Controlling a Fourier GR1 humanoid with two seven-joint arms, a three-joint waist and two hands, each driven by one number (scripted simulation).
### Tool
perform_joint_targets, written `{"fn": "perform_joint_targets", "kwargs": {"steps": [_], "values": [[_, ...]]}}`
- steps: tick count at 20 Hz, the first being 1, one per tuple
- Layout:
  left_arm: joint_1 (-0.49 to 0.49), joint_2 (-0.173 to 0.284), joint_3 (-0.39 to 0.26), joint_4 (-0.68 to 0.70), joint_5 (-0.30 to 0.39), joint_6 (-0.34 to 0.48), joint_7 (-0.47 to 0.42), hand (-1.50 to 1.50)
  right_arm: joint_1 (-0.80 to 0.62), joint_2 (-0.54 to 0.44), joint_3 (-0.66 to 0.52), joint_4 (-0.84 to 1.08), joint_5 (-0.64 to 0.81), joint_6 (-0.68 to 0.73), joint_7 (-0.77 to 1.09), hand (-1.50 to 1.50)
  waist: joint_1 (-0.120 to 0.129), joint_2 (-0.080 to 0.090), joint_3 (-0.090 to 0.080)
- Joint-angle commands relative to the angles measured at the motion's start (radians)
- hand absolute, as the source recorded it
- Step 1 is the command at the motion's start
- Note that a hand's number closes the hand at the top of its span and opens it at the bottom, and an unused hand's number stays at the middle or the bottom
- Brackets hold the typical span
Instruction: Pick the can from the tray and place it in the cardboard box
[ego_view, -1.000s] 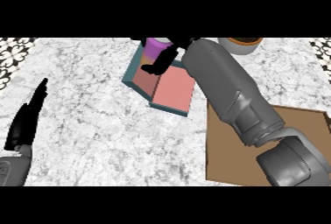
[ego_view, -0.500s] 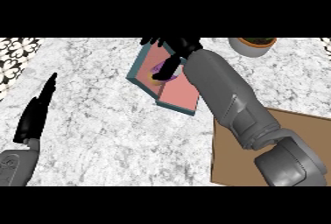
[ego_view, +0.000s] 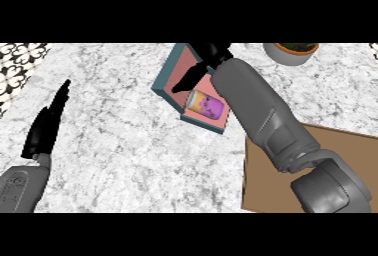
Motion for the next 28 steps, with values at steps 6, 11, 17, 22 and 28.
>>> {"fn": "perform_joint_targets", "kwargs": {"steps": [6, 11, 17, 22, 28], "values": [[0.017, 0.018, 0.037, -0.017, 0.020, -0.006, 0.007, 0.00, 0.014, 0.000, -0.151, -0.035, -0.164, -0.009, -0.083, -1.50, -0.050, -0.006, 0.001], [0.068, -0.001, 0.024, -0.036, 0.002, 0.013, -0.008, 0.00, 0.011, -0.072, -0.202, -0.026, -0.209, 0.066, -0.095, -1.50, -0.051, -0.005, 0.001], [0.031, 0.003, 0.035, -0.016, -0.005, 0.019, 0.006, 0.00, 0.038, -0.253, -0.227, -0.005, -0.224, 0.195, -0.093, -1.50, -0.068, 0.000, 0.002], [0.037, 0.013, 0.039, -0.050, 0.009, -0.004, 0.029, 0.00, 0.091, -0.381, -0.223, -0.003, -0.213, 0.288, -0.146, -1.50, -0.057, 0.004, 0.003], [0.057, 0.021, 0.058, -0.046, 0.018, -0.004, -0.012, 0.00, 0.138, -0.504, -0.186, 0.002, -0.171, 0.428, -0.208, -1.50, -0.048, 0.010, 0.004]]}}
